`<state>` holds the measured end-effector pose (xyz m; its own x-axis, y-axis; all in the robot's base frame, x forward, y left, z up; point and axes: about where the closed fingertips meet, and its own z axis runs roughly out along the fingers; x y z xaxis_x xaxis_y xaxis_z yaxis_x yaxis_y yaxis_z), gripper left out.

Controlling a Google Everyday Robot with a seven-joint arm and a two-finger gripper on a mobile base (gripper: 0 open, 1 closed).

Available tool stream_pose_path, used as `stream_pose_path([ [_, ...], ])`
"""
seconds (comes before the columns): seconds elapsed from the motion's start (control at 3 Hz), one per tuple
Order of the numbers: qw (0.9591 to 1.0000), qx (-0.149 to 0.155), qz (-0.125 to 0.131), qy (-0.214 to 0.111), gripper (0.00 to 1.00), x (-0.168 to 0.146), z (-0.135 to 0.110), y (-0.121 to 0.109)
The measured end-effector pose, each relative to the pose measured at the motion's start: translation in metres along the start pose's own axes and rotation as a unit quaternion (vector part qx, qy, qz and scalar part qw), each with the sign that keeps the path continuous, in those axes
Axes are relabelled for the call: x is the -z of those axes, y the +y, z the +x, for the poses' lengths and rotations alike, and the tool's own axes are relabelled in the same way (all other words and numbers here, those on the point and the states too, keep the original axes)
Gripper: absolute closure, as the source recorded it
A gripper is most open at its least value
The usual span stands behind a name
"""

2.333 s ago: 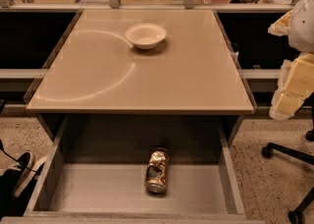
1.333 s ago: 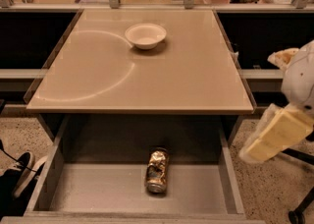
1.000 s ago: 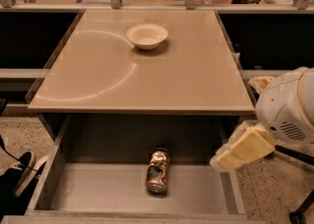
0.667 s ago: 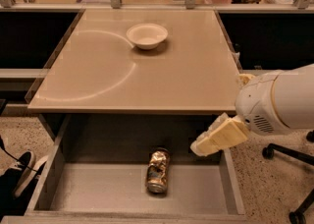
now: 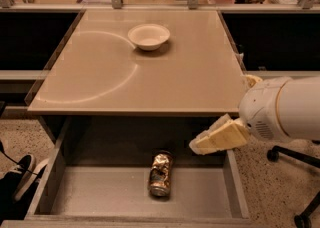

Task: Pick orange can from top drawer and place on counter

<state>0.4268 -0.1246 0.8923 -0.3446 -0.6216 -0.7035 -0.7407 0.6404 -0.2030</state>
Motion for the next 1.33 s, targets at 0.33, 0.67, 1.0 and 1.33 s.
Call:
stream_pose_path([
  [0.33,0.9993,-0.029,-0.021,-0.013,0.0,-0.027,-0.001,0.03],
  [0.67,0.9981,-0.041,-0.046,0.006,0.0,-0.054,0.001,0.054],
  [1.0,0.9979,-0.044,-0.047,0.007,0.0,-0.055,0.001,0.055],
  [1.33,0.9984,-0.042,-0.038,0.005,0.0,-0.051,0.0,0.054],
])
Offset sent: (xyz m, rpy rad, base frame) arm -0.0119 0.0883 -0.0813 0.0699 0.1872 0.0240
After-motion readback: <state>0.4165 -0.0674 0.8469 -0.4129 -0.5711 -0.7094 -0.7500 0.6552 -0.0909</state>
